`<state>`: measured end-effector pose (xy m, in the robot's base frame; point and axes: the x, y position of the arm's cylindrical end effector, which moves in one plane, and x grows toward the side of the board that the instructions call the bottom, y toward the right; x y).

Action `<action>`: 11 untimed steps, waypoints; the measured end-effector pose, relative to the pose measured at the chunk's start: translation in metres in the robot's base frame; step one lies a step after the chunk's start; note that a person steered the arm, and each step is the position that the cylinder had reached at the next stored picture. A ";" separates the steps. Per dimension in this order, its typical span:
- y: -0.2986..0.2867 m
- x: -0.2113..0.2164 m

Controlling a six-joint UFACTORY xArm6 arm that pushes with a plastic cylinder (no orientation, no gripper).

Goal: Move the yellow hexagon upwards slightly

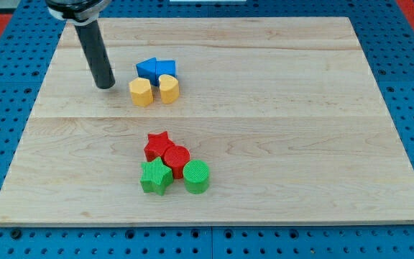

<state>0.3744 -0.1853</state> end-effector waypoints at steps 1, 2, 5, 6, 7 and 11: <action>-0.019 0.017; -0.025 0.048; 0.069 0.067; 0.061 0.067; 0.056 0.067; 0.056 0.050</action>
<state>0.4245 -0.1293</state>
